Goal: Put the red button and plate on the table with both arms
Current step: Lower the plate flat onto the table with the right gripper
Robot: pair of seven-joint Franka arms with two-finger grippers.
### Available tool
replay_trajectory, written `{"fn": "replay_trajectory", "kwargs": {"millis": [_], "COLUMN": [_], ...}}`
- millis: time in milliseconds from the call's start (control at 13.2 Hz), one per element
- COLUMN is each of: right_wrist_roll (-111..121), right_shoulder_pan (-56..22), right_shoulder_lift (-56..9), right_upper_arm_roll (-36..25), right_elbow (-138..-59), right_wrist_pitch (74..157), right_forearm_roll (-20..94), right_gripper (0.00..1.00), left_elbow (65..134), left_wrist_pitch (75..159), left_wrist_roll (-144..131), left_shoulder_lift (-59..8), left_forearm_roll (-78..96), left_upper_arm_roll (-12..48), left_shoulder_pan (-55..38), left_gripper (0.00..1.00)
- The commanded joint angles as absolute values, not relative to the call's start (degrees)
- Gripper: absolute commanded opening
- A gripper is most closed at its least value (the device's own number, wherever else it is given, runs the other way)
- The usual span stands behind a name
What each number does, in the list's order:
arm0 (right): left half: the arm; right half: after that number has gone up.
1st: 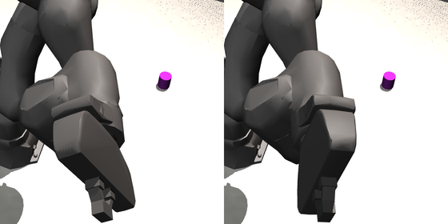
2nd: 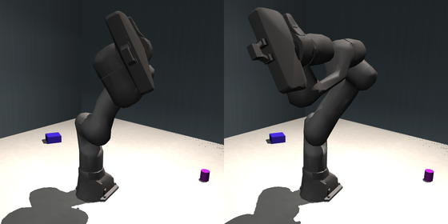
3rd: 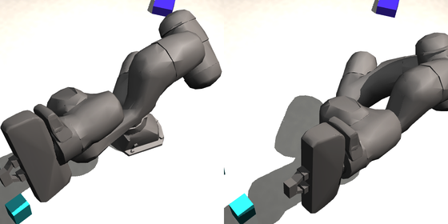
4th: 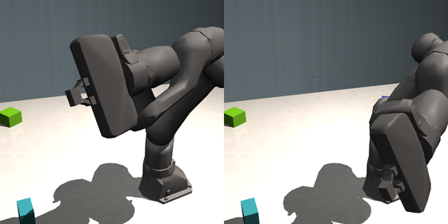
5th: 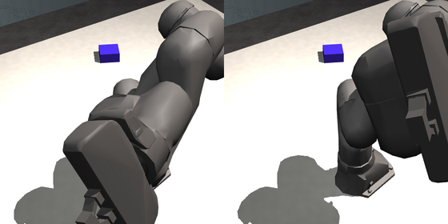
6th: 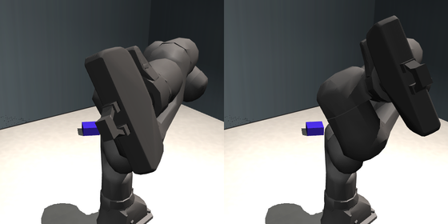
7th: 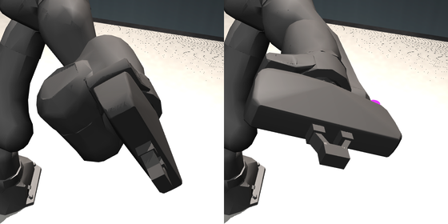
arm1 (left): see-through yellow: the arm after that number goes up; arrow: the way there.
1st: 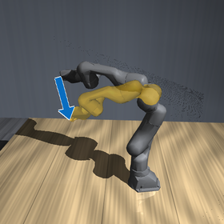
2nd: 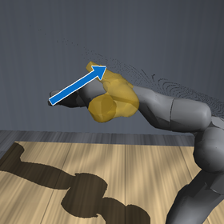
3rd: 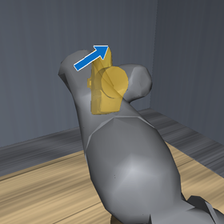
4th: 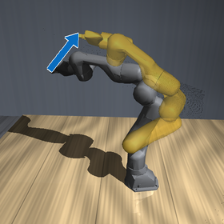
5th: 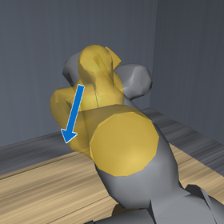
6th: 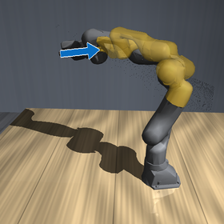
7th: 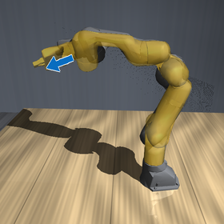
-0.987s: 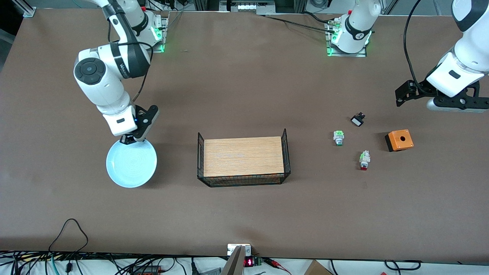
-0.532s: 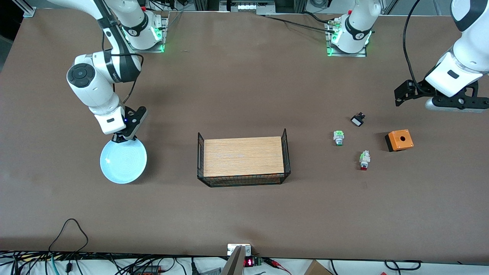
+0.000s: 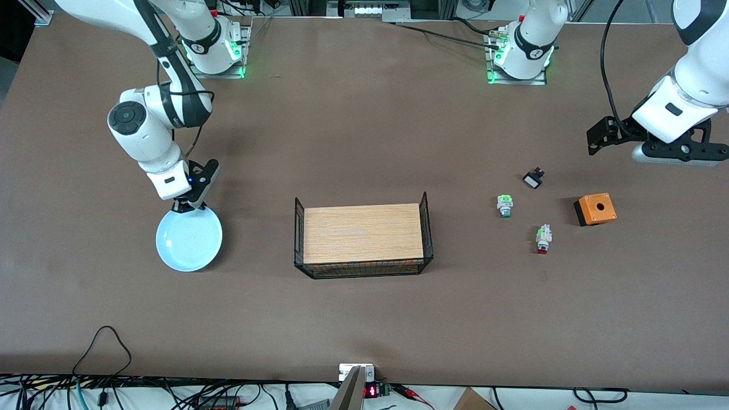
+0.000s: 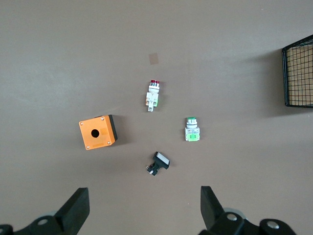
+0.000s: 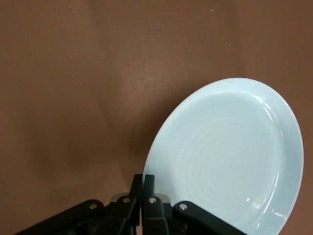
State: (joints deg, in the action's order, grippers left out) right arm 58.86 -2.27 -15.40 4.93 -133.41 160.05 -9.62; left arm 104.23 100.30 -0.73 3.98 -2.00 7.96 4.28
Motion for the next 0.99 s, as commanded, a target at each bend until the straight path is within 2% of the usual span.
{"fn": "replay_trajectory", "kwargs": {"millis": [0,380,456,532,684,759,911], "right_wrist_roll": [62.22,63.11,62.76,62.84,63.89,63.9,63.55], "right_shoulder_pan": [0.26,0.7,0.7,0.7,0.97,1.84,1.93], "right_shoulder_lift": [-18.27,-20.21,-20.21,-20.04,-19.52,-18.9,-17.67], "right_upper_arm_roll": [5.54,5.36,5.36,5.36,5.27,5.36,5.45], "right_elbow": [-134.47,-134.39,-134.38,-134.3,-133.95,-133.6,-130.53], "right_wrist_pitch": [165.05,166.64,166.47,166.29,166.12,164.72,159.11], "right_forearm_roll": [-9.4,-9.49,-9.49,-9.49,-9.49,-9.49,-9.32], "right_gripper": [0.0,0.0,0.1,0.36,0.61,1.0,1.0], "left_elbow": [103.36,103.27,103.27,103.27,103.27,103.27,103.1], "left_wrist_pitch": [98.97,98.53,98.53,98.53,98.53,98.53,98.44], "left_wrist_roll": [-0.18,-0.18,-0.18,-0.18,-0.18,-0.18,-0.18], "left_shoulder_lift": [4.31,4.31,4.31,4.31,4.31,4.22,4.13], "left_forearm_roll": [-1.14,-1.14,-1.14,-1.23,-1.14,-1.14,-1.14], "left_upper_arm_roll": [8.17,8.17,8.17,8.17,8.17,8.17,8.17], "left_shoulder_pan": [4.48,4.39,4.39,4.39,4.39,4.39,4.39], "left_gripper": [1.0,1.0,1.0,1.0,1.0,1.0,1.0]}}
